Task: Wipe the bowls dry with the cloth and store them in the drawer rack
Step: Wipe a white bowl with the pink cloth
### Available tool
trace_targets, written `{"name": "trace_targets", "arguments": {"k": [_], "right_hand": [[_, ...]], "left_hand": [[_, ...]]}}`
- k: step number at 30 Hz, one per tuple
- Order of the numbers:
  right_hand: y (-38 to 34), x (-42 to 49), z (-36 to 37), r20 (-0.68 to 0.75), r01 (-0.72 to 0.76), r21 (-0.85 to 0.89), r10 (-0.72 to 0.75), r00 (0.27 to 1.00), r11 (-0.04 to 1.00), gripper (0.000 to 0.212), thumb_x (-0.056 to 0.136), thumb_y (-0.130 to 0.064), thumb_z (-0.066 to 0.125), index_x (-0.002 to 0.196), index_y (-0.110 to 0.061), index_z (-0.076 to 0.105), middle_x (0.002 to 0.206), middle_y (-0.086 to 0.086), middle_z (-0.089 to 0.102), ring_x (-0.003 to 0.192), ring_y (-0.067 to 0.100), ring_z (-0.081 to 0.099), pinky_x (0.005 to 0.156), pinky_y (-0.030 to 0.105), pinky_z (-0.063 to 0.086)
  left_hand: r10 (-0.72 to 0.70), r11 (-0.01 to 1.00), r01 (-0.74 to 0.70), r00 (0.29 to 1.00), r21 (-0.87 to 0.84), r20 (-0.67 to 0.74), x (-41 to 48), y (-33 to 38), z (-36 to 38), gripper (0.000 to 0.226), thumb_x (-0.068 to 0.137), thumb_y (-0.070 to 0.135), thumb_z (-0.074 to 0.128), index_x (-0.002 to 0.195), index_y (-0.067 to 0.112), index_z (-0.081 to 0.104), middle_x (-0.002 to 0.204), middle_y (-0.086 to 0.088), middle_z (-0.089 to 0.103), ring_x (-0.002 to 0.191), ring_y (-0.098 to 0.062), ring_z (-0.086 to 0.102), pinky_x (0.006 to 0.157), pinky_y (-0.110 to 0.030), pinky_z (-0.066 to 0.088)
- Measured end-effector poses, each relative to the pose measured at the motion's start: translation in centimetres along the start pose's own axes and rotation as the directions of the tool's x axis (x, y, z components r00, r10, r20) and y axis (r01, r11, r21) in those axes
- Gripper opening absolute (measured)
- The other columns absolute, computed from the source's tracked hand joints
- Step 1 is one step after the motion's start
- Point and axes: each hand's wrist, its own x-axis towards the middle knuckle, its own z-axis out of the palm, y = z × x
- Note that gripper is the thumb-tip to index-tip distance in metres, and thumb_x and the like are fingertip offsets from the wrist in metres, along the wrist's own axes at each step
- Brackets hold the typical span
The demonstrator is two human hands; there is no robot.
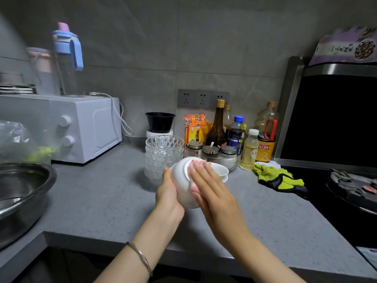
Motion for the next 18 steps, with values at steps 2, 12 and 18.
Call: {"name": "trace_targets", "arguments": {"k": [2,12,18], "right_hand": [[0.2,0.4,-0.3,0.035,0.066,-0.052,-0.064,0.997,0.996,0.044,0.1,-0.028,0.036,0.139,-0.007,0.045,0.146,0.004,0.041,0.141,0.011,0.027,0.114,0.031,0.026],[-0.9,0.2,-1.2,-0.045,0.051,-0.045,-0.053,0.998,0.998,0.042,0.102,-0.026,0.034,0.139,-0.007,0.043,0.147,0.003,0.04,0.14,0.014,0.031,0.115,0.03,0.026],[0.6,1.3,-2.3,0.05,-0.076,-0.012,0.077,0.996,0.997,0.046,0.102,-0.031,0.03,0.144,-0.015,0.037,0.152,-0.005,0.032,0.142,0.004,0.019,0.116,0.021,0.018]], "left_hand": [[0.031,0.999,-0.032,0.999,0.043,0.013,-0.1,-0.4,0.1,0.056,0.089,0.055,0.051,0.113,0.004,0.059,0.098,-0.015,0.068,0.089,-0.031,0.065,0.085,-0.042,0.053],[0.104,0.994,-0.105,0.994,0.032,0.021,-0.6,0.9,0.7,0.053,0.089,0.055,0.052,0.102,0.004,0.06,0.085,-0.012,0.066,0.079,-0.028,0.064,0.074,-0.04,0.052],[0.071,0.995,-0.077,0.993,0.065,0.098,-0.5,-0.4,0.6,0.054,0.089,0.054,0.054,0.111,0.006,0.063,0.09,-0.011,0.07,0.077,-0.025,0.066,0.069,-0.036,0.051]]}}
